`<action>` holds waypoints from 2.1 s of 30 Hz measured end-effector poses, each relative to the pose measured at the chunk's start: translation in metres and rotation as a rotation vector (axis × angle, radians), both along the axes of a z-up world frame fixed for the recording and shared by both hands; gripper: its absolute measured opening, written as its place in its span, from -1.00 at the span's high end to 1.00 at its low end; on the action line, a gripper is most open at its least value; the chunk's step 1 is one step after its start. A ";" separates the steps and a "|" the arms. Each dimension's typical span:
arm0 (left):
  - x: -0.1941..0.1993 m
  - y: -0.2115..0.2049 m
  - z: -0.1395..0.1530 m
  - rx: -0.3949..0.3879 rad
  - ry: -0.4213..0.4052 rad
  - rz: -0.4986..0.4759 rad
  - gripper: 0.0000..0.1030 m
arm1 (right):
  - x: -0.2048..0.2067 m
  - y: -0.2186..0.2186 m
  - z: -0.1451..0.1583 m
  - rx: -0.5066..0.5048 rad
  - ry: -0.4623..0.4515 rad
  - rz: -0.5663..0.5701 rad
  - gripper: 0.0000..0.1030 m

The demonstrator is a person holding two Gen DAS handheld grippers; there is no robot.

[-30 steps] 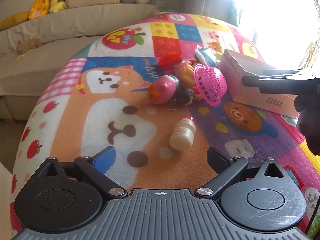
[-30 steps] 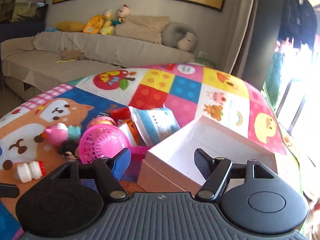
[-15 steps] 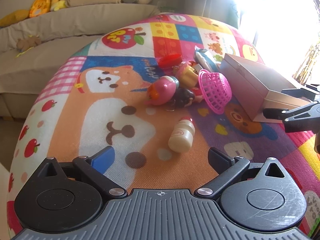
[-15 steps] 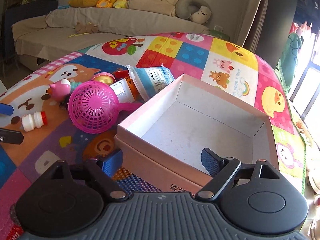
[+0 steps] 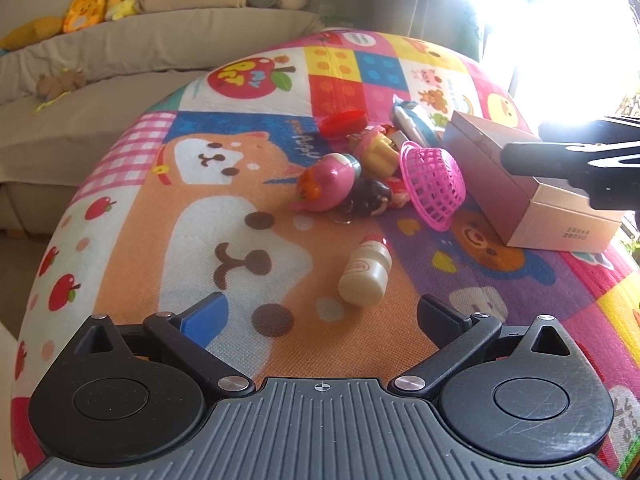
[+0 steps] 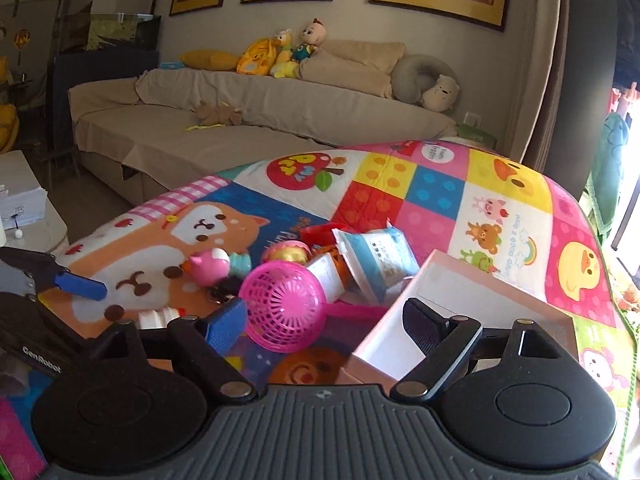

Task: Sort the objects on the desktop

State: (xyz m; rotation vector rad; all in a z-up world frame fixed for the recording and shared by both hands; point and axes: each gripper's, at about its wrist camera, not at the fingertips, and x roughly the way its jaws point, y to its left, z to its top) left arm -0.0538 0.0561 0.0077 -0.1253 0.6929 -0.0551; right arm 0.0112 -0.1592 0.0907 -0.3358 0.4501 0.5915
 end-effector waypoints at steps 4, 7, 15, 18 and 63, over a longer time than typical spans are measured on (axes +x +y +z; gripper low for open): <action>0.000 0.002 0.000 -0.011 -0.004 0.001 -1.00 | 0.024 0.033 -0.008 -0.029 0.046 -0.017 -0.40; 0.000 0.003 0.000 -0.025 -0.005 0.002 -1.00 | 0.053 0.047 -0.017 -0.039 0.112 -0.062 -0.40; -0.001 0.005 0.000 -0.040 -0.008 0.002 -1.00 | 0.073 0.061 -0.043 -0.042 0.273 -0.060 -0.39; -0.001 0.004 0.000 -0.038 -0.006 0.003 -1.00 | 0.046 0.055 -0.035 -0.038 0.240 0.027 -0.39; 0.015 -0.012 0.002 0.164 0.031 0.036 -1.00 | -0.007 -0.084 -0.013 0.074 0.054 -0.154 -0.76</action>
